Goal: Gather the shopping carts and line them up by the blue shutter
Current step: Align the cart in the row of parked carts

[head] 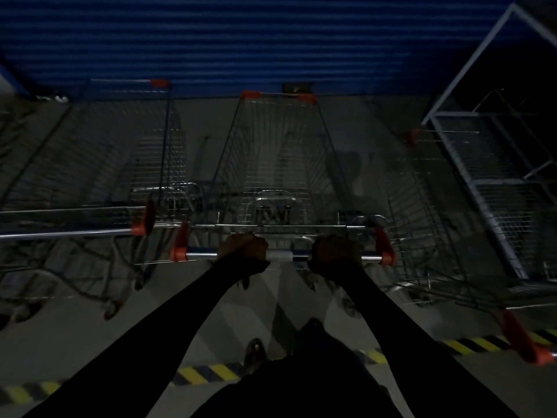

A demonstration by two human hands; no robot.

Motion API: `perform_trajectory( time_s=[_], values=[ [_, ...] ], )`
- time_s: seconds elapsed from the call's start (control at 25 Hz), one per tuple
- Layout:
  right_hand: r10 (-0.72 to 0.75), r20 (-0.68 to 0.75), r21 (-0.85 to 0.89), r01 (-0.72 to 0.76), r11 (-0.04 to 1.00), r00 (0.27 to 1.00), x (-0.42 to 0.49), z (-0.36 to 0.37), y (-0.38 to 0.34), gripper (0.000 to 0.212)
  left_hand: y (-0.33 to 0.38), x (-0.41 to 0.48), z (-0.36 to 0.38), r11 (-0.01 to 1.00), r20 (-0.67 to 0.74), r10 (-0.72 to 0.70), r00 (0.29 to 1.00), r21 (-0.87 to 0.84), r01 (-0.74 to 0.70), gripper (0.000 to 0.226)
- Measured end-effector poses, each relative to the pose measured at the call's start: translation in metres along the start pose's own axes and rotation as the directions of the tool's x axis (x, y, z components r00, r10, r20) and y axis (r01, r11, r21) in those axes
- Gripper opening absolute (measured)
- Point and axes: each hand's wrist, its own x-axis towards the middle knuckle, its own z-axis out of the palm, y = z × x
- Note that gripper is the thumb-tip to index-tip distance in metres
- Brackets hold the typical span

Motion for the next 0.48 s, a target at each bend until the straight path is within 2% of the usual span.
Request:
perform_trajectory(
  time_s=[0.12, 0.2, 0.32, 0.48],
  values=[
    [0.018, 0.023, -0.05, -0.017, 0.999, 1.0, 0.019, -0.013, 0.005, 0.039, -0.004, 0.019, -0.01, 0.999, -0.058, 0.04, 0.998, 0.027, -0.038, 0.03],
    [0.071, 0.151, 0.009, -0.073, 0.997, 0.986, 0.04, -0.017, 0.015, 0.037, -0.007, 0.035, -0.016, 0.999, -0.08, 0.031, 0.996, 0.022, -0.029, 0.033],
    [0.06, 0.059, 0.033, -0.062, 0.998, 0.996, 0.066, -0.008, 0.025, 0.032, -0.015, 0.06, -0.027, 0.999, -0.099, 0.031, 0.995, 0.027, -0.028, 0.036],
    [-0.041, -0.074, -0.008, 0.04, 0.999, 0.996, 0.112, 0.006, 0.039, 0.018, -0.028, 0.097, -0.047, 0.995, -0.103, 0.048, 0.993, 0.088, -0.039, 0.033]
  ],
)
